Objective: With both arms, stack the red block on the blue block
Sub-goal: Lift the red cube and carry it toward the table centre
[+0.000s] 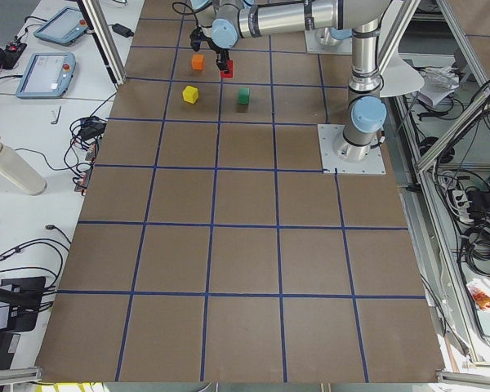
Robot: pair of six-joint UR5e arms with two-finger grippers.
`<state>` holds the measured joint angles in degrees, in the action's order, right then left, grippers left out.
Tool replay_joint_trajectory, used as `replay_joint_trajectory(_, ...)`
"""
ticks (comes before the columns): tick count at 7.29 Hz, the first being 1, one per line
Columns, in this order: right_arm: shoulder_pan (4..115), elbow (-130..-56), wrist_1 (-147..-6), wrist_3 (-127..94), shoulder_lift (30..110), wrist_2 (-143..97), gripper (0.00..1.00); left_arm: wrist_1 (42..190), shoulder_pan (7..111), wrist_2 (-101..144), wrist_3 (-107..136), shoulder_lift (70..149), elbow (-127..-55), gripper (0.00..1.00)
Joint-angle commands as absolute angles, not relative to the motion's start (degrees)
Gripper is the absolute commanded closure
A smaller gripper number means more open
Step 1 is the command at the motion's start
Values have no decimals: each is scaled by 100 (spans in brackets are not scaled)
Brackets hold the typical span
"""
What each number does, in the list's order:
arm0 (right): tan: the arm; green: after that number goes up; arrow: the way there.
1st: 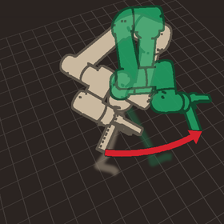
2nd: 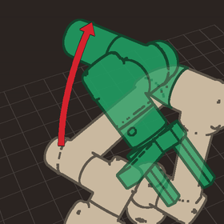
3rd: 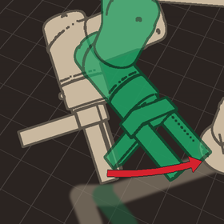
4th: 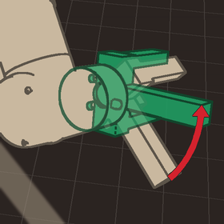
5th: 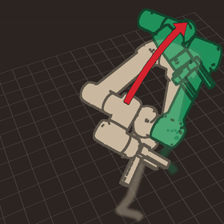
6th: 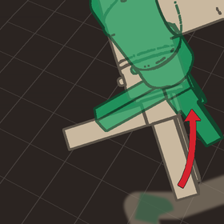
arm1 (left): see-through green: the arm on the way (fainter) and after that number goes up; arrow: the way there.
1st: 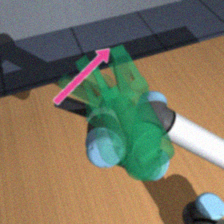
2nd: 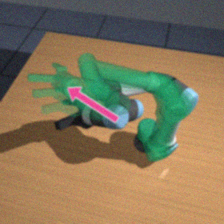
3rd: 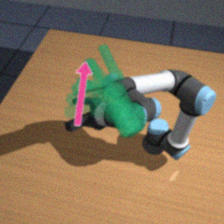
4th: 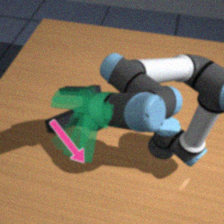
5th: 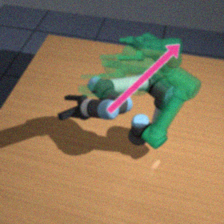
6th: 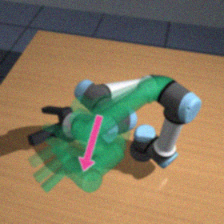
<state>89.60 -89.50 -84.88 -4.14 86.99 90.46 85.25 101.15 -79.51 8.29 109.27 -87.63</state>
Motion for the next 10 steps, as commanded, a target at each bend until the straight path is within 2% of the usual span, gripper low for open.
replay_joint_trajectory(1, 8912, -8973, -8473, -422, 8710, 9044, 0, 8236, 10580, -7787, 1186, 11257, -8763, 100)
replay_joint_trajectory(6, 8903, -8965, -8499, -422, 8684, 9035, 0, 7638, 10951, -7620, 1407, 11996, -8815, 100)
replay_joint_trajectory(9, 8903, -8974, -8499, -422, 8684, 9035, 0, 7664, 11013, -7699, 1371, 12146, -8824, 90)
replay_joint_trajectory(10, 8903, -8974, -8499, -422, 8684, 9044, 0, 7664, 11021, -7691, 1397, 12164, -8833, 79)
